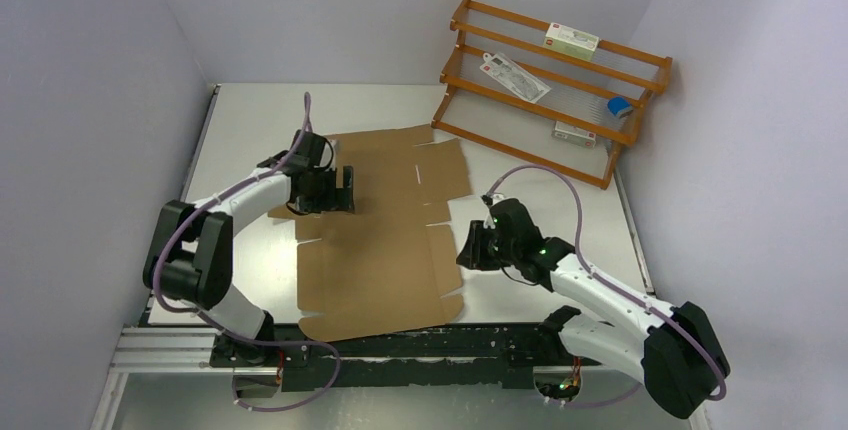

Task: Fold the paper box

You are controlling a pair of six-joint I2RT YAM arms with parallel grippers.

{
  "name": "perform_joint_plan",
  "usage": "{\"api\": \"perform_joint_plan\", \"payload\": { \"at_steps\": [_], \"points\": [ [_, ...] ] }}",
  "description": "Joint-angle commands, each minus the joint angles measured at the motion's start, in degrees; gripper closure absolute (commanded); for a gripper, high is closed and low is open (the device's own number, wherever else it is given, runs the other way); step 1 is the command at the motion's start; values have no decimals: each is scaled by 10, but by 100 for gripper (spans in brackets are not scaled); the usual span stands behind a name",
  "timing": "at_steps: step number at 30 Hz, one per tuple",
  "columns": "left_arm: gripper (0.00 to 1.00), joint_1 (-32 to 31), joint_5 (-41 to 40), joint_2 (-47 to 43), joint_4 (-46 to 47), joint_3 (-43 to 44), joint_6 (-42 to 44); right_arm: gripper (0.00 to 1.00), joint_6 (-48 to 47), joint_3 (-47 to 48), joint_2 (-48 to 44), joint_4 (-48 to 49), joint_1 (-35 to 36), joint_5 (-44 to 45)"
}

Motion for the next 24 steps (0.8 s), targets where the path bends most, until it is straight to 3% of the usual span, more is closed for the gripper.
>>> {"api": "perform_joint_plan", "payload": {
  "at_steps": [1,5,7,11,15,24],
  "points": [
    [7,26,-15,-38,-1,25,-1,61,7,22,-12,-51,-1,31],
    [8,80,13,-25,11,61,-6,47,-42,71,11,-34,-4,118],
    [9,89,23,-4,9,87,-3,45,-65,100,53,-5,-23,146],
    [10,90,27,49,-11,137,11,44,-82,156,159,95,-95,65],
    [10,92,27,89,-22,166,17,41,-68,207,257,179,-122,45],
    [11,94,29,140,-22,159,34,38,-56,287,427,219,-147,69]
  ]
}}
